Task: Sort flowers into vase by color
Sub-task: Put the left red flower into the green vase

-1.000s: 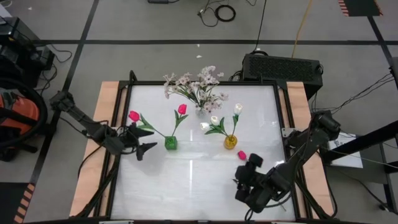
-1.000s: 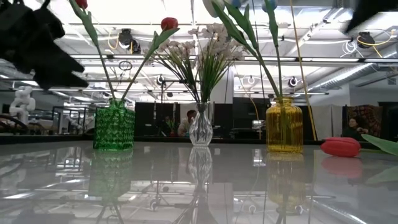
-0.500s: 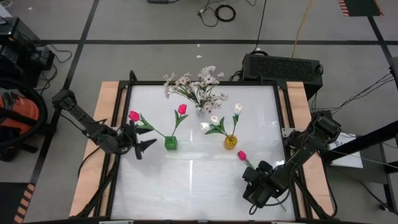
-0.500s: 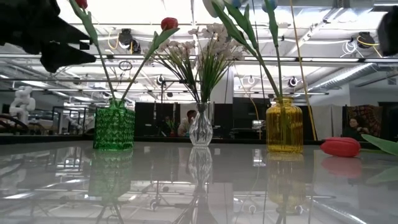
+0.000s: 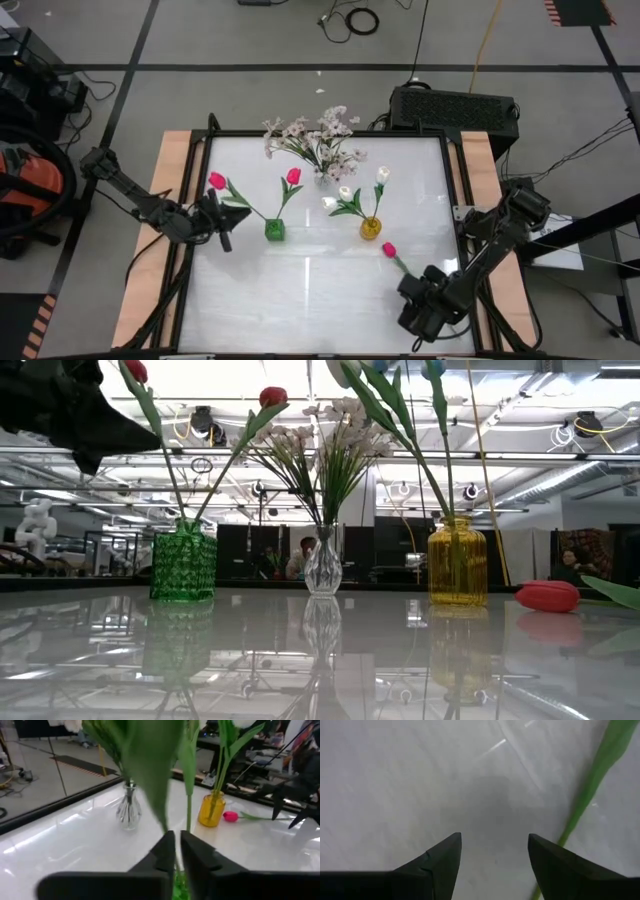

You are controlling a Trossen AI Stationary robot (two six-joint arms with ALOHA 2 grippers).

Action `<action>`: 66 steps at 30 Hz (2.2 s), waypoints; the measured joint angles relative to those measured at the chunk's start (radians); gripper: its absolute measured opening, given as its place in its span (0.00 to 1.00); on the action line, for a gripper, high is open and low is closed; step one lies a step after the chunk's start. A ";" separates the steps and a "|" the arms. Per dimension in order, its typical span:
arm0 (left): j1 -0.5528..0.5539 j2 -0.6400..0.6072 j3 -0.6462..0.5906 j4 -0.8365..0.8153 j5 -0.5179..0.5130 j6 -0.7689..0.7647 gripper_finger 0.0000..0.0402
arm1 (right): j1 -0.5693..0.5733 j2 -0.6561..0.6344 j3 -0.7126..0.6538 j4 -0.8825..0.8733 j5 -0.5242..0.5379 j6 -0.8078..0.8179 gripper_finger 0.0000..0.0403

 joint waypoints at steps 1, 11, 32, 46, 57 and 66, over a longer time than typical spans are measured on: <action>0.000 0.003 0.000 0.015 0.001 0.016 0.06 | 0.005 0.000 0.000 -0.002 0.000 0.000 0.55; 0.058 0.051 0.000 0.066 0.012 0.092 0.03 | 0.054 0.000 0.000 0.002 0.043 0.090 0.55; 0.052 0.124 0.000 0.074 0.029 -0.021 0.04 | 0.110 0.000 0.000 0.080 0.055 0.184 0.55; 0.225 0.104 0.000 0.134 0.052 0.049 0.42 | 0.115 -0.001 0.000 0.066 0.099 0.176 0.55; 0.254 0.111 0.000 0.217 0.176 0.105 0.03 | 0.115 -0.001 0.000 0.060 0.108 0.183 0.55; 0.219 0.122 0.000 0.228 0.222 0.090 0.19 | 0.115 -0.001 0.000 0.061 0.109 0.185 0.55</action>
